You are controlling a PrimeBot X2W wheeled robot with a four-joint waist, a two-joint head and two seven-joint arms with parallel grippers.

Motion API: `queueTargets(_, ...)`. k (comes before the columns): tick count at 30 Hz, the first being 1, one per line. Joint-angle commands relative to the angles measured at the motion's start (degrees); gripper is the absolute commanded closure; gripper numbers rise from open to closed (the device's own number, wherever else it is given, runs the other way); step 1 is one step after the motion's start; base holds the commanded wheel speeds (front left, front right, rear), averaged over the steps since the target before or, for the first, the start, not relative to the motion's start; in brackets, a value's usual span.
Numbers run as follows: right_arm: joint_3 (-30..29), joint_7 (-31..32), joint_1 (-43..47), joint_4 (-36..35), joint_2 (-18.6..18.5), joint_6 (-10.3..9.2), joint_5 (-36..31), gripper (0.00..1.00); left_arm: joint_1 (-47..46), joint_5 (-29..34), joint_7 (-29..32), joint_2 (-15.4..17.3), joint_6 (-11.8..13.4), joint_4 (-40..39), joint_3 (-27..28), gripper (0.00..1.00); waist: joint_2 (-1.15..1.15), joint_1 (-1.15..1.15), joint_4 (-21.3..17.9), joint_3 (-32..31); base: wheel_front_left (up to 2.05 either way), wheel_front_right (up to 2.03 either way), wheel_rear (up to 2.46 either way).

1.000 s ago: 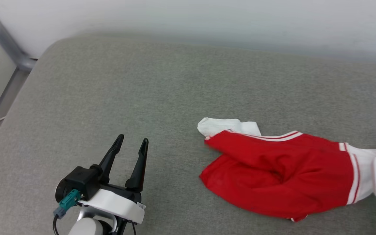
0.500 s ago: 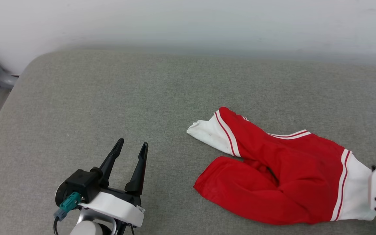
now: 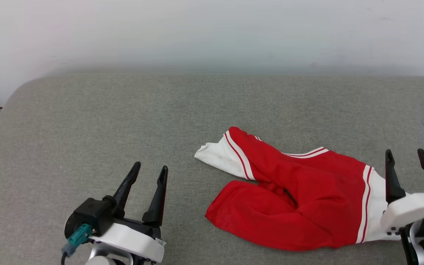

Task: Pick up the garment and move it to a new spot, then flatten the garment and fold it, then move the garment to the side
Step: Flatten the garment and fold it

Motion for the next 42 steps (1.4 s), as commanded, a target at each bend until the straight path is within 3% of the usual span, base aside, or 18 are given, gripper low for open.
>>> queueTargets(1,0.4,-2.2,1.8,-1.4,0.5,-0.08,1.4,0.0,0.7,0.6,-0.2,0.0,-0.1,-0.2,-0.3,0.0,0.0,0.0,-0.5,0.2,0.0,0.0,0.0)
queueTargets(7,2.4,-5.2,3.8,-4.6,0.7,-0.08,6.6,0.0,0.2,-0.7,-0.2,0.8,-0.1,0.6,-1.3,0.0,0.0,0.0,-2.6,1.5,0.0,0.0,0.0)
queueTargets(11,2.5,-4.9,3.4,-6.9,0.7,-0.08,6.7,0.0,-3.9,-1.9,1.4,3.9,-0.1,3.4,-5.1,0.0,0.0,0.0,-4.2,3.2,0.0,0.0,0.0)
queueTargets(16,1.9,-4.4,2.6,-9.1,0.7,-0.08,7.1,0.0,-13.7,-5.7,11.8,8.3,0.0,5.5,-11.2,0.0,0.0,0.0,-6.0,6.2,0.0,0.0,0.0)
queueTargets(21,2.0,-4.1,1.8,-9.7,0.7,-0.08,6.7,0.0,-23.5,-15.6,30.5,11.8,0.0,8.1,-15.1,0.0,0.0,0.0,-7.6,9.4,0.0,0.0,0.0)
queueTargets(27,3.4,-5.1,0.5,-8.8,0.7,-0.08,6.6,0.0,-31.9,-21.8,49.5,15.4,0.3,12.6,-16.5,0.0,0.0,0.0,-9.6,12.2,0.0,0.0,0.0)
queueTargets(31,3.8,-6.0,-0.2,-8.1,0.7,-0.08,7.1,0.0,-35.0,-22.0,55.2,16.3,1.6,15.0,-17.0,0.0,0.0,0.0,-10.6,13.7,0.0,0.0,0.0)
queueTargets(40,4.4,-7.2,-1.0,-6.7,0.7,-0.08,7.7,0.0,-37.1,-21.7,57.1,16.5,1.4,19.1,-18.4,0.0,0.0,0.0,-11.6,16.1,0.0,0.0,0.0)
queueTargets(41,4.4,-7.4,-1.1,-6.7,0.7,-0.08,7.7,0.0,-36.8,-22.3,57.5,16.3,1.2,19.5,-18.7,0.05,0.0,0.0,-11.6,16.2,0.0,0.0,0.0)
queueTargets(42,4.4,-7.4,-1.1,-6.6,0.7,-0.08,7.7,0.0,-36.5,-22.6,57.6,16.2,0.9,19.7,-19.1,0.68,0.0,0.0,-11.6,16.3,0.0,0.0,0.0)
